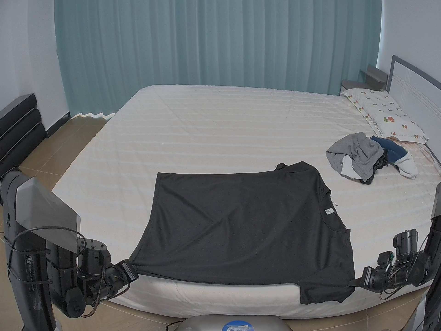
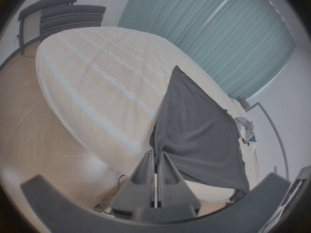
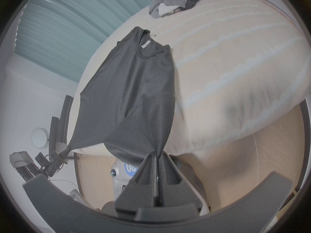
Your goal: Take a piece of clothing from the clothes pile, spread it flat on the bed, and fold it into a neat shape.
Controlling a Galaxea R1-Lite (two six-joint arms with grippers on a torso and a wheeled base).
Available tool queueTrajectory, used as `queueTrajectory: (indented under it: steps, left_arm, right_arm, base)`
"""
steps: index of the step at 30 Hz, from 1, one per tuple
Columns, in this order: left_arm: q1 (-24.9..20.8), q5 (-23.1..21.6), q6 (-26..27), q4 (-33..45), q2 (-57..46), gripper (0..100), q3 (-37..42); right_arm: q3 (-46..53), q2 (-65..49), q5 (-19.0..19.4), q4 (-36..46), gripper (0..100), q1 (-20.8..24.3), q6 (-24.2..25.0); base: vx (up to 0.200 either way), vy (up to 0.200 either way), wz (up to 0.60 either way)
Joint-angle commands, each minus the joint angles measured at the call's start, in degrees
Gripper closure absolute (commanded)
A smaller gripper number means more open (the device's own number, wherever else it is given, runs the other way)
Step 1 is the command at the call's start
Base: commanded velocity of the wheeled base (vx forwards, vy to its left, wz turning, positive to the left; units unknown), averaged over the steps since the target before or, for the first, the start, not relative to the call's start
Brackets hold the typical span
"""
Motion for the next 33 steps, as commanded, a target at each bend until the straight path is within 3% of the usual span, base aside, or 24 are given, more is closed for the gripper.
queueTrajectory:
  steps: [1,8,16,23,33]
  left_arm:
    - [-0.4,1.4,1.3,0.3,1.9,100,1.5]
    - [-0.7,1.5,4.1,9.2,-1.2,100,1.5]
    - [-0.7,1.4,7.8,17.2,-4.8,100,1.5]
    - [-1.3,1.3,11.0,27.9,-10.7,100,1.5]
    - [-1.6,1.2,12.8,33.9,-12.3,100,1.5]
  right_arm:
    - [1.0,-4.4,-0.3,1.8,100,-0.5,-3.2]
    - [1.0,-4.8,-1.5,5.5,100,-1.0,-6.6]
    - [1.0,-5.4,-6.9,11.2,100,-0.8,-10.5]
    - [1.0,-7.9,-7.5,14.3,100,-0.4,-11.8]
    - [1.0,-15.4,-8.6,23.3,100,-0.6,-15.9]
  base:
    - [0.000,0.000,0.00]
    - [0.000,0.000,0.00]
    - [0.000,0.000,0.00]
    - [0.000,0.000,0.00]
    - [0.000,0.000,0.00]
